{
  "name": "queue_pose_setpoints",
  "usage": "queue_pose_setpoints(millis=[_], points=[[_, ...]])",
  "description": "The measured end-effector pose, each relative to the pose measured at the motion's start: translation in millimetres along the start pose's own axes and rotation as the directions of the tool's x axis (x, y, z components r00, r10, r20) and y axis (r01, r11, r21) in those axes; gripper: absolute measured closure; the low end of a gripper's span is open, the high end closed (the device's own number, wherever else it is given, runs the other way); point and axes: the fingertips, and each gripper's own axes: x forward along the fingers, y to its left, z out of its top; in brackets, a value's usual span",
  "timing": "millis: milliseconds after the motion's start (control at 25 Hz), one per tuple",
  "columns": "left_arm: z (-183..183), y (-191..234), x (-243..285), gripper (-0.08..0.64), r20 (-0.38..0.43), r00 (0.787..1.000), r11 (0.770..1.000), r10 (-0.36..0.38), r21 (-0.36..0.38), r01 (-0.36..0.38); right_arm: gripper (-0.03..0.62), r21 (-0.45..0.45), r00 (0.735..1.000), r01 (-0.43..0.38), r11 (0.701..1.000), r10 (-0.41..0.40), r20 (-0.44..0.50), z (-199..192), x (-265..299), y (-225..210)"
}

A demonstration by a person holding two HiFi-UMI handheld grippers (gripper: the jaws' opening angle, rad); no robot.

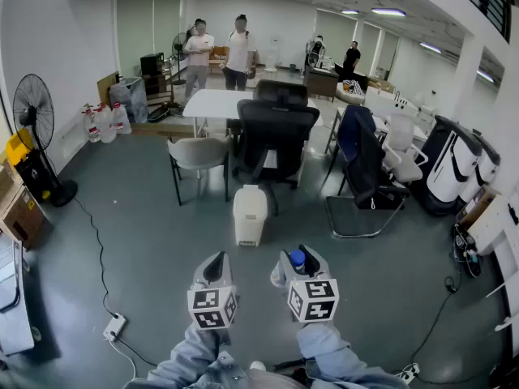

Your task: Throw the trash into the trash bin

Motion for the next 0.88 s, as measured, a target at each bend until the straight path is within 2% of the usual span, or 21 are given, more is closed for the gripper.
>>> queue_pose_setpoints(millis=[240, 440, 880], points=[[-3, 7, 5, 0.554, -0.01, 1.0, 1.0, 0.017, -0.003, -0.017, 0.397, 0.006, 1.0, -0.006, 1.0, 0.006, -0.005, -2, 9, -3], [-9, 6, 14, 0.554, -0.022, 0.999, 0.999, 0.032, -0.001, -0.032, 0.397, 0.071, 0.998, -0.056, 0.996, 0.056, 0.001, -7, 18, -8], [-28, -25, 44, 0.554, -0.054, 0.997, 0.999, 0.05, -0.002, -0.05, 0.397, 0.109, 0.996, -0.068, 0.992, 0.074, -0.052, -29, 26, -59]])
